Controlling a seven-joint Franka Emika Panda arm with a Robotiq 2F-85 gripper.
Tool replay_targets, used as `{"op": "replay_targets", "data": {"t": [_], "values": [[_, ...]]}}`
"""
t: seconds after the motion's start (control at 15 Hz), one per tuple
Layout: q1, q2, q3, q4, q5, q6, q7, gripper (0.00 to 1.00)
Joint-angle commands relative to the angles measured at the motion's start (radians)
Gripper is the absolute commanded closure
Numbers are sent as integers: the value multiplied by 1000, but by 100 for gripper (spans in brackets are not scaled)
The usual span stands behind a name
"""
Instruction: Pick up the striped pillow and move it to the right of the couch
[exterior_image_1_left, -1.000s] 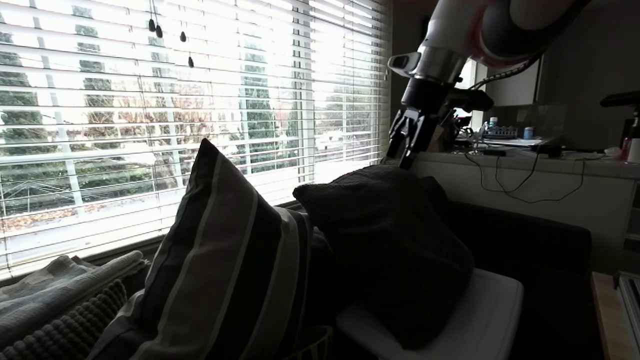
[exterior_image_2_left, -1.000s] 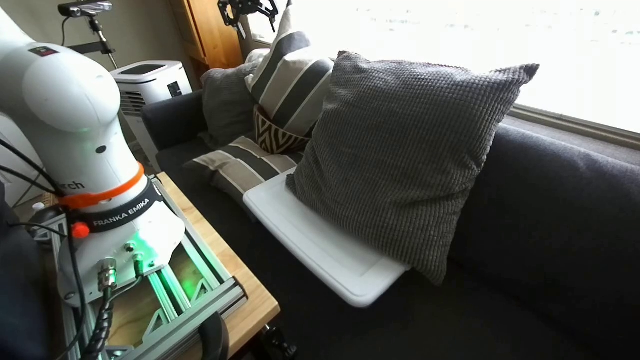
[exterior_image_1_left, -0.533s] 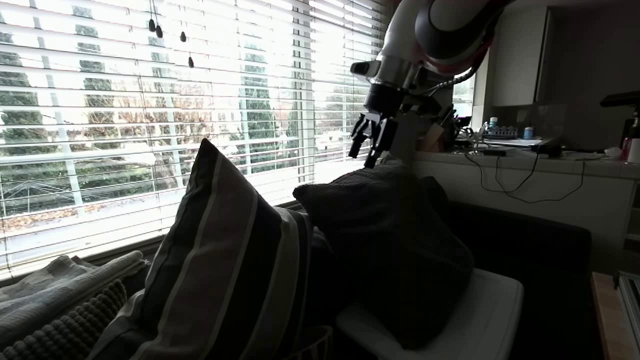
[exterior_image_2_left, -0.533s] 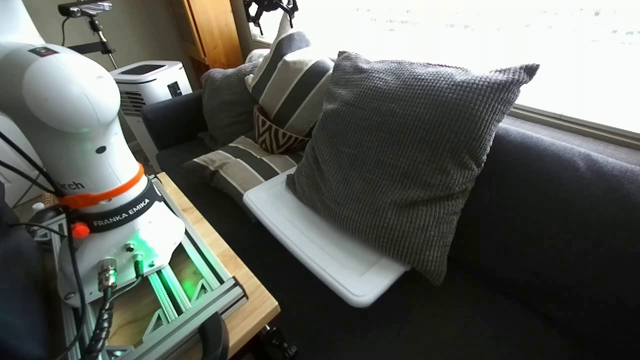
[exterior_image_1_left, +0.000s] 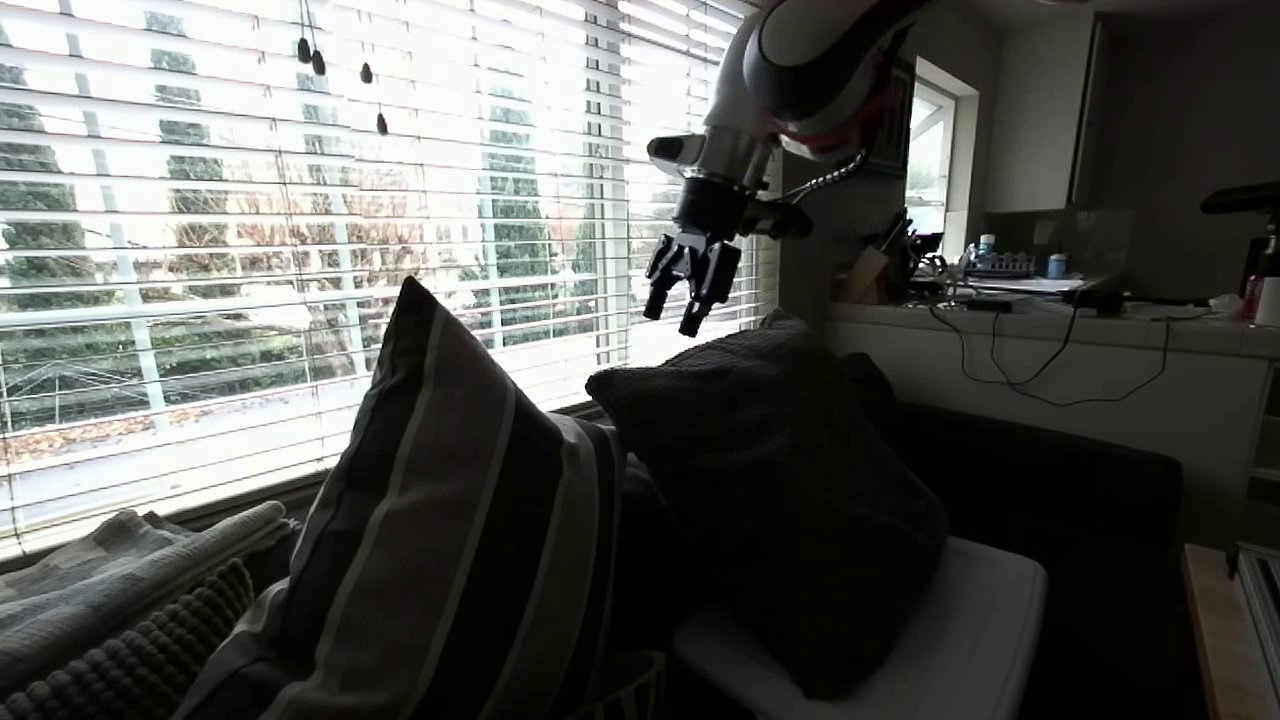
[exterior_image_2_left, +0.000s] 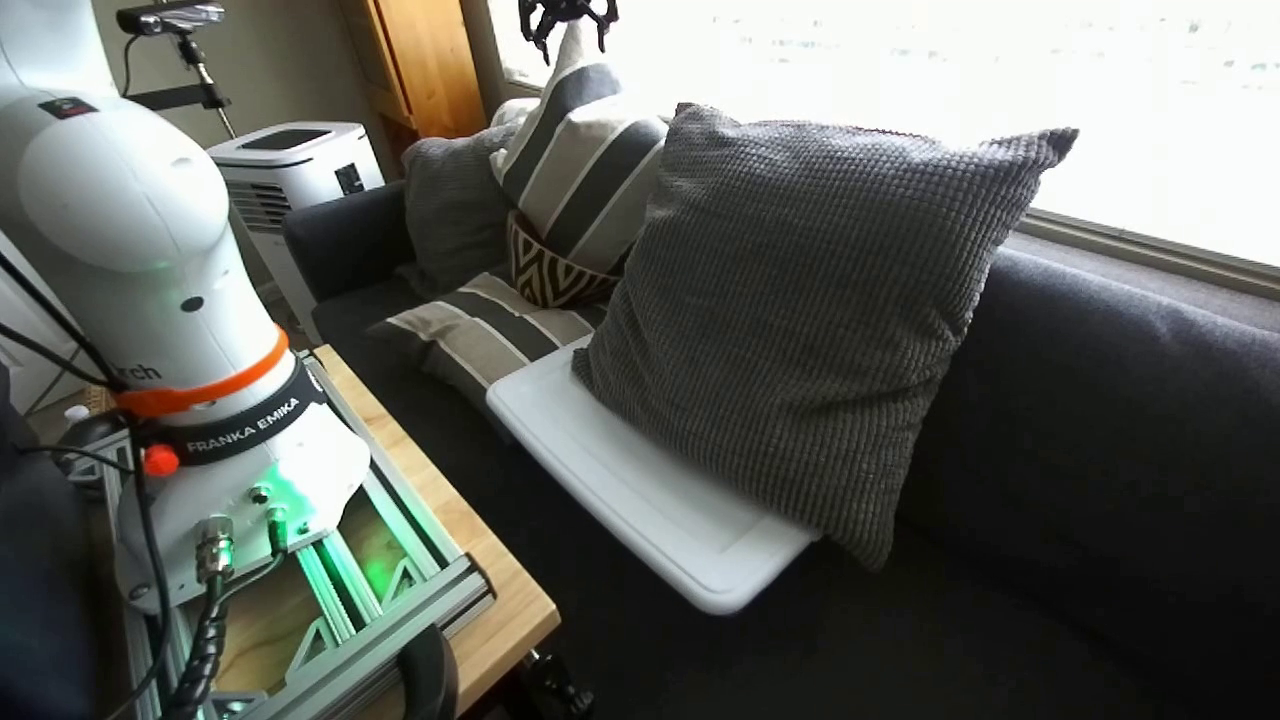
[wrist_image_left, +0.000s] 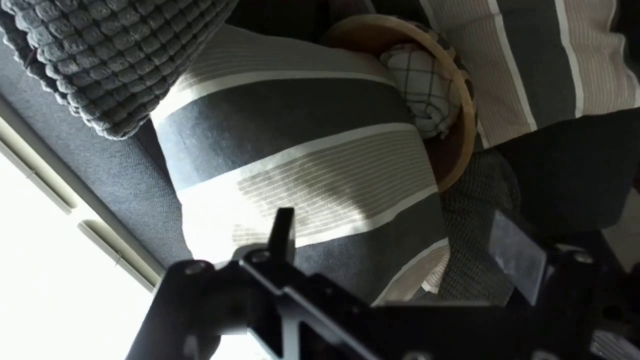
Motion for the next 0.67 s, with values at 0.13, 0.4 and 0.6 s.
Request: {"op": "replay_targets", "data": {"t": [0.13, 0.4, 0.6], "values": [[-66, 150, 77, 148, 0, -29, -67, 0], [-79, 112, 92, 104, -11, -6, -28, 0], [-80, 106, 93, 104, -10, -6, -28, 0]]}}
